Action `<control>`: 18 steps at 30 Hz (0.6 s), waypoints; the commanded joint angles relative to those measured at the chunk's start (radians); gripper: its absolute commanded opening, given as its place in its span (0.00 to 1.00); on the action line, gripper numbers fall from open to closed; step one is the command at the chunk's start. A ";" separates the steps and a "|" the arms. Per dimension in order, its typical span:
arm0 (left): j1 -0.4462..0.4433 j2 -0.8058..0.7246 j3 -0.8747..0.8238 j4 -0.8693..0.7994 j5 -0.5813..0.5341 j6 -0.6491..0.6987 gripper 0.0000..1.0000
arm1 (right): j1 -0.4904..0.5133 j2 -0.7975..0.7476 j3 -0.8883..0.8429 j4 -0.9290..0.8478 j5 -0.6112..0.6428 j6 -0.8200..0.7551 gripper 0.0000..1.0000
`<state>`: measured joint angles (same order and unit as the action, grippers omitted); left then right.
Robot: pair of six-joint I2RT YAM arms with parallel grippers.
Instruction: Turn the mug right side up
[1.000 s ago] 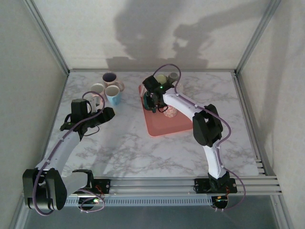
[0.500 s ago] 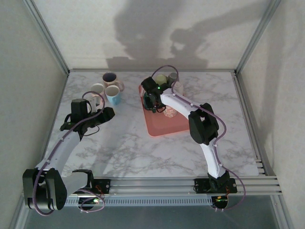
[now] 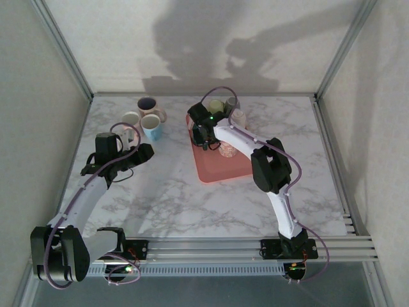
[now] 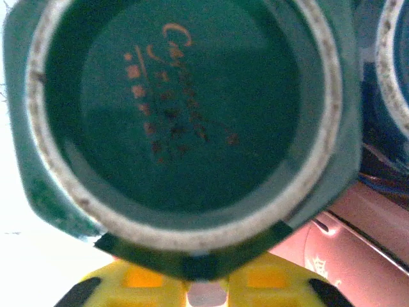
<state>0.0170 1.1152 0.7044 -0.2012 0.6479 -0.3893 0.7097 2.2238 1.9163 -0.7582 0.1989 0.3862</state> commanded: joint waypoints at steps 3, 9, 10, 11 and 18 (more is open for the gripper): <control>0.009 -0.011 -0.016 0.020 0.007 -0.010 0.53 | 0.005 0.002 -0.013 0.020 0.031 -0.021 0.03; 0.009 -0.012 -0.026 0.035 0.006 -0.028 0.53 | 0.005 -0.059 -0.056 0.050 0.017 -0.032 0.00; 0.009 -0.013 -0.028 0.040 0.007 -0.030 0.53 | 0.005 -0.070 -0.063 0.054 0.011 -0.032 0.00; 0.009 -0.015 -0.029 0.044 0.011 -0.033 0.53 | 0.005 -0.085 -0.072 0.058 0.004 -0.031 0.00; 0.008 -0.050 -0.066 0.109 0.075 -0.111 0.53 | 0.005 -0.203 -0.153 0.082 -0.033 -0.010 0.00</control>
<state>0.0170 1.1030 0.6647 -0.1539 0.6712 -0.4393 0.7116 2.1304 1.7840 -0.7048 0.1787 0.3595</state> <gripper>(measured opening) 0.533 0.132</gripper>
